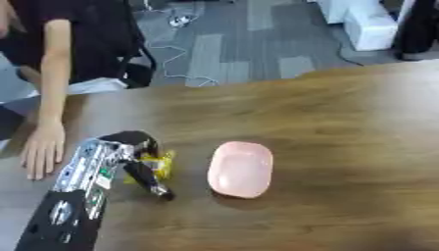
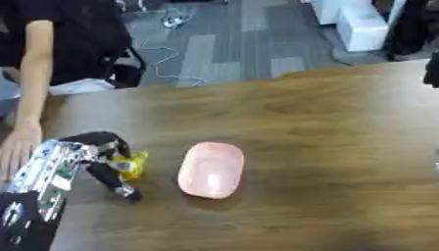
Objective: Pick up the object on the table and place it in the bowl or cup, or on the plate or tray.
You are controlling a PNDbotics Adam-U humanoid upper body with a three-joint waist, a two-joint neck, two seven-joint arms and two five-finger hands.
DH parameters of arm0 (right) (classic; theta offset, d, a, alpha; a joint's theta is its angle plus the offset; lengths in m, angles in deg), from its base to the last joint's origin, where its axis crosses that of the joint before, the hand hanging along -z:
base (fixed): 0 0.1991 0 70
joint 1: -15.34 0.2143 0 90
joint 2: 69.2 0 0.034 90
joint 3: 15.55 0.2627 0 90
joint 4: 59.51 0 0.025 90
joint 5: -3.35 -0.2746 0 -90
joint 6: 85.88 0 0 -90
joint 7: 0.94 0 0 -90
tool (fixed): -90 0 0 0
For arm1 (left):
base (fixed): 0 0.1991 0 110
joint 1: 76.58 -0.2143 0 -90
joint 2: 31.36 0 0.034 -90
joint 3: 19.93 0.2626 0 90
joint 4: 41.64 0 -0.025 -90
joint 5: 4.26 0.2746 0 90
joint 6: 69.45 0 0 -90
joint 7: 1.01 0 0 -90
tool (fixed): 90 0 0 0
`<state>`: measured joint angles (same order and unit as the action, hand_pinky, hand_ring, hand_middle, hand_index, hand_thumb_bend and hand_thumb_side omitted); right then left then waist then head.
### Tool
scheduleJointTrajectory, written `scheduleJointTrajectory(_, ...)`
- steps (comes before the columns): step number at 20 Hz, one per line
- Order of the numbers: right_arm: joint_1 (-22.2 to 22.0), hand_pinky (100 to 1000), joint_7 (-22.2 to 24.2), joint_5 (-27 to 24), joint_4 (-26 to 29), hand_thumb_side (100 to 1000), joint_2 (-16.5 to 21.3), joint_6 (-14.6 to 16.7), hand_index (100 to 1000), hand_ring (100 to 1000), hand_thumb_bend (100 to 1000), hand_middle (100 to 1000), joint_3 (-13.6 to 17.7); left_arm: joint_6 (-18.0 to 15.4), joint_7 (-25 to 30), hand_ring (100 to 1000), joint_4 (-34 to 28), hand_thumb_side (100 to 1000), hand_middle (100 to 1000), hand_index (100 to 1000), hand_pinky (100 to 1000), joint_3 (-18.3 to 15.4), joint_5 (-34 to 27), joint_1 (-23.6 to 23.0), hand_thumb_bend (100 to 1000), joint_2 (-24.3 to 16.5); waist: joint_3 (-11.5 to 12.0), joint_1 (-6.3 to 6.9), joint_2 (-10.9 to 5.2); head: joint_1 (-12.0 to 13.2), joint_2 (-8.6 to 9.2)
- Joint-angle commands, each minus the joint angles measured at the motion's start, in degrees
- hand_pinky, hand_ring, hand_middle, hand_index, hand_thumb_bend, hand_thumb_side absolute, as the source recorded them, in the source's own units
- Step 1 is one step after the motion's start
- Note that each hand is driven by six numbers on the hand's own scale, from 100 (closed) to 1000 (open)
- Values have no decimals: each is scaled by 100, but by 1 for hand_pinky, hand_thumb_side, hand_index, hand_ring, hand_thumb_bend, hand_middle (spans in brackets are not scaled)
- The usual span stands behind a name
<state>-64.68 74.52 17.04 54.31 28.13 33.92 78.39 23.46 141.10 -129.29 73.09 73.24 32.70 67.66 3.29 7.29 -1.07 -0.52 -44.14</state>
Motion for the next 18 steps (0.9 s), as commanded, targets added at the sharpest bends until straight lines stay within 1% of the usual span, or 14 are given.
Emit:
scheduleJointTrajectory(1, 18, 100, 3, 27, 77, 1000, 118, 17, 685, 237, 100, 328, 50, 68, -33, 732, -31, 495, 771, 793, 642, -128, 80, 126, 990, -57, 1, -23, -35, -19, 2)
scheduleJointTrajectory(8, 5, 100, 4, 34, 77, 1000, 118, 17, 685, 236, 100, 327, 57, 202, -196, 724, 95, 485, 763, 785, 635, -334, 162, 124, 967, -44, 17, -26, -38, -53, 2)
scheduleJointTrajectory(13, -1, 100, 5, 35, 77, 1000, 117, 19, 684, 236, 100, 327, 58, 337, -96, 725, 101, 474, 764, 787, 634, -488, 173, 118, 964, -38, 25, -26, -39, -77, 2)
scheduleJointTrajectory(18, -7, 100, 19, 39, 77, 1000, 116, 20, 677, 234, 100, 323, 57, 421, -17, 721, 94, 470, 761, 784, 632, -558, 175, 115, 936, -28, 29, -27, -38, -80, 2)
